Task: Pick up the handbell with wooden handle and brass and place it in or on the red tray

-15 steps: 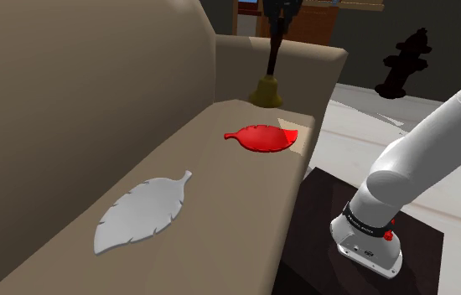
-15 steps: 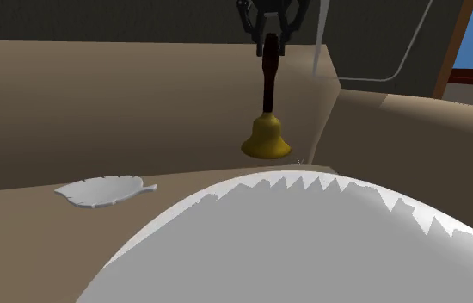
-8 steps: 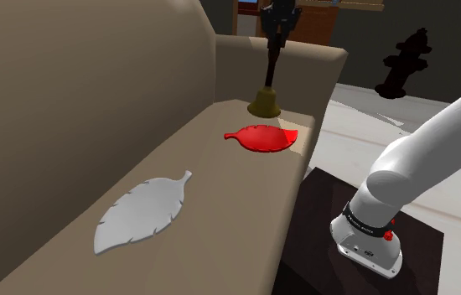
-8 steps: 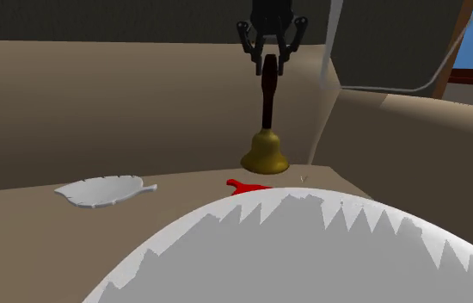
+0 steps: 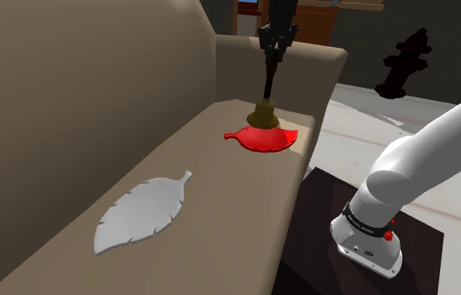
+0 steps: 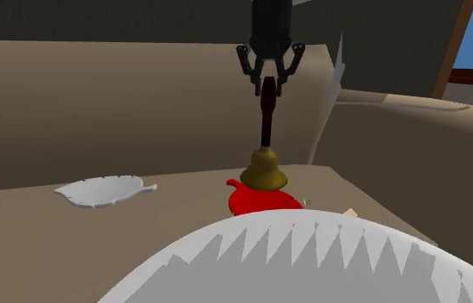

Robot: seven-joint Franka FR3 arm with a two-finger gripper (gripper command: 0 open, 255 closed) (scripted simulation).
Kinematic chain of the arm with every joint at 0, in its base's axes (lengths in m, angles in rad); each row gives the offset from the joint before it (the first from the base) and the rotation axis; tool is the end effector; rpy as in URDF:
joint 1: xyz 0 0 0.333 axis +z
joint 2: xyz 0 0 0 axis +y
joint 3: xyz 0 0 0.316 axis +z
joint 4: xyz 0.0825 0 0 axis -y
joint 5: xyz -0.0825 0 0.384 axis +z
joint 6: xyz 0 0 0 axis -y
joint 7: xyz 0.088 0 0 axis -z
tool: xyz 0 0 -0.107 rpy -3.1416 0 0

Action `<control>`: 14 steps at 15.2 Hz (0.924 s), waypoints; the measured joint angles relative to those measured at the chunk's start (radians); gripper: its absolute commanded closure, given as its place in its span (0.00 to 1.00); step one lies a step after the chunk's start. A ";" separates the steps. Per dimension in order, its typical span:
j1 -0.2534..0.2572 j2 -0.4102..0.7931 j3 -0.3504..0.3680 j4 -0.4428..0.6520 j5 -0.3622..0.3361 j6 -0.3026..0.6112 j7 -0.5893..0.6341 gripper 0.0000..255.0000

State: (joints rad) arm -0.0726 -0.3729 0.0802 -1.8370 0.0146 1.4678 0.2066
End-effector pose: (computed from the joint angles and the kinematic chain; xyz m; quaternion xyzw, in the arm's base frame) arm 0.4235 0.0125 0.6729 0.9948 -0.1013 0.0020 0.0072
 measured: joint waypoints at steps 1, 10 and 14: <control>-0.001 -0.004 -0.001 -0.017 0.000 0.013 -0.002 1.00; 0.001 -0.038 0.000 -0.167 0.003 0.129 -0.002 1.00; 0.002 -0.041 0.000 -0.181 0.003 0.140 -0.002 1.00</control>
State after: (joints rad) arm -0.0710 -0.4139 0.0801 -2.0179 0.0176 1.6081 0.2046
